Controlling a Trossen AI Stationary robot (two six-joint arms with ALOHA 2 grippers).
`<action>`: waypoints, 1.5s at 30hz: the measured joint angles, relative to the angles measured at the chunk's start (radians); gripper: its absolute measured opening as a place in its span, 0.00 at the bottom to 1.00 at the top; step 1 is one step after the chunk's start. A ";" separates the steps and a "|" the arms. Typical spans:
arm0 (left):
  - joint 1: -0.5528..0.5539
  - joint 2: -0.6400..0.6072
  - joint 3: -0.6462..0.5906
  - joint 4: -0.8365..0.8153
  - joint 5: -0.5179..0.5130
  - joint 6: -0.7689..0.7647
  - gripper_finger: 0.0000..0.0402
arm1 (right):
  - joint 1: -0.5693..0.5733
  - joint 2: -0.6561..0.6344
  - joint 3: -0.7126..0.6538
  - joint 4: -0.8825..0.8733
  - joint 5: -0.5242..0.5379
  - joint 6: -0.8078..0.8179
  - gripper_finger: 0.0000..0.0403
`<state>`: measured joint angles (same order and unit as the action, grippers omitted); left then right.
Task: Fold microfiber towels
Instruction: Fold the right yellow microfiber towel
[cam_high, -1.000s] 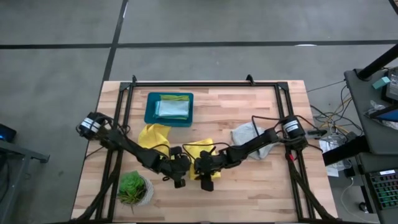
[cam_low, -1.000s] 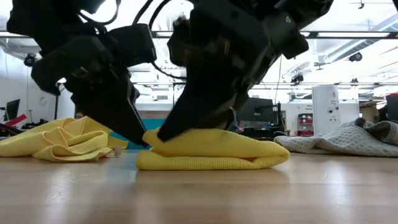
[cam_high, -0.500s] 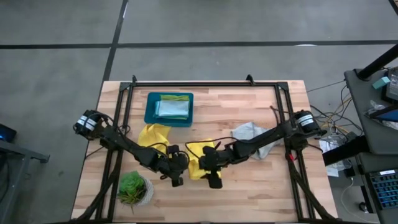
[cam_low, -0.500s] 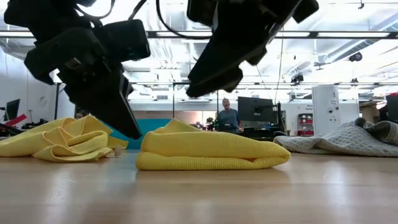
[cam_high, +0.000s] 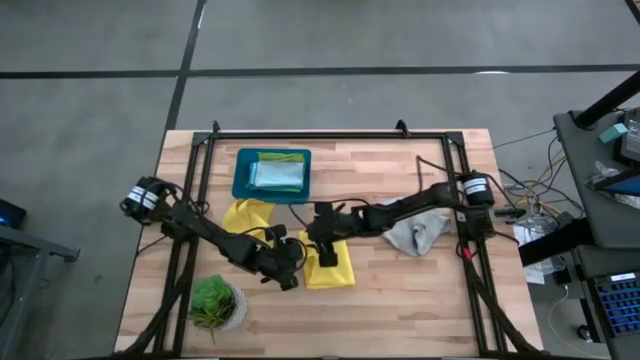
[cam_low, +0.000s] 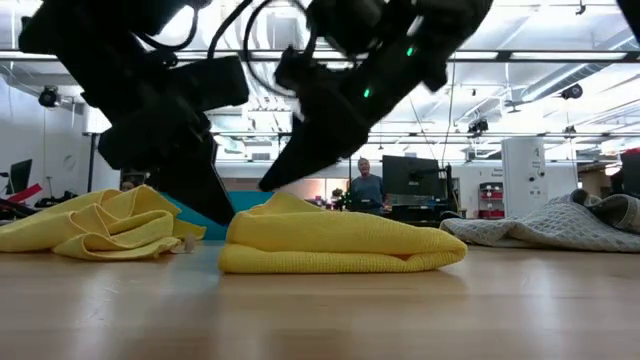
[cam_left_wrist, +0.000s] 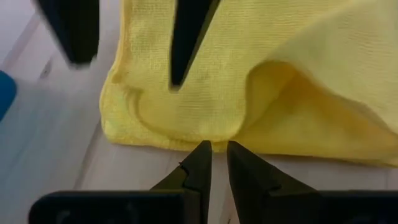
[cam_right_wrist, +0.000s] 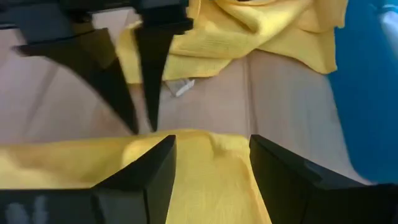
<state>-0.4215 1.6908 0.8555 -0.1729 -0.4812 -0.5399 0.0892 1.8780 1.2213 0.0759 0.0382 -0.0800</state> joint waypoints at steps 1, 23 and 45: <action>0.001 0.002 0.000 -0.004 0.000 0.001 0.09 | -0.008 0.015 0.000 0.021 -0.011 -0.008 0.48; 0.005 0.004 -0.059 0.070 0.000 -0.005 0.09 | -0.037 0.052 0.000 0.060 -0.037 -0.048 0.03; 0.006 0.005 -0.070 0.221 0.126 -0.008 0.09 | -0.049 0.048 0.010 0.072 0.103 -0.049 0.02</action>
<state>-0.4158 1.6955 0.7853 0.0478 -0.3554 -0.5478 0.0402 1.9263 1.2316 0.1478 0.1417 -0.1290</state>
